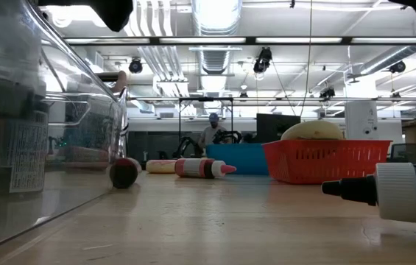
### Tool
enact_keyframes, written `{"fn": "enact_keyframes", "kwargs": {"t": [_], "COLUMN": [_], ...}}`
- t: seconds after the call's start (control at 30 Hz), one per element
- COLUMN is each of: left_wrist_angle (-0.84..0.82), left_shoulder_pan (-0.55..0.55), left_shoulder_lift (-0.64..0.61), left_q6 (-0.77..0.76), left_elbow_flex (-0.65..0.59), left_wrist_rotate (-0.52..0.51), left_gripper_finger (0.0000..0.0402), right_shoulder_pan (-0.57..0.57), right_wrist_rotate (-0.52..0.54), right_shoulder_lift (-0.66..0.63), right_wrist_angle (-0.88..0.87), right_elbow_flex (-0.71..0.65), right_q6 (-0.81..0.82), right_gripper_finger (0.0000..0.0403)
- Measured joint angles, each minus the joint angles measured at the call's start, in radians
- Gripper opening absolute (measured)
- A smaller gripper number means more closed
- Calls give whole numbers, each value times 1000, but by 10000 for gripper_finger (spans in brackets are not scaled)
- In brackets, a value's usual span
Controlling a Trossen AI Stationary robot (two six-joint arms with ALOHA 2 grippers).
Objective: Pick & Place Food Item
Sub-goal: Put the top black food coloring bottle into the transparent bin
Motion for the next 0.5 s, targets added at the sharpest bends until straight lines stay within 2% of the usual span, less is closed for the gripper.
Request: {"fn": "enact_keyframes", "kwargs": {"t": [0.23,0.5], "left_wrist_angle": [-1,-9], "left_shoulder_pan": [-78,-151], "left_shoulder_lift": [-34,-95], "left_q6": [51,111], "left_elbow_flex": [4,-2], "left_wrist_rotate": [-30,-145], "left_gripper_finger": [196,197], "right_shoulder_pan": [17,25], "right_wrist_rotate": [14,22], "right_shoulder_lift": [0,2], "right_wrist_angle": [-46,-94], "right_elbow_flex": [0,-10], "right_q6": [-3,16], "right_gripper_finger": [100,100]}}
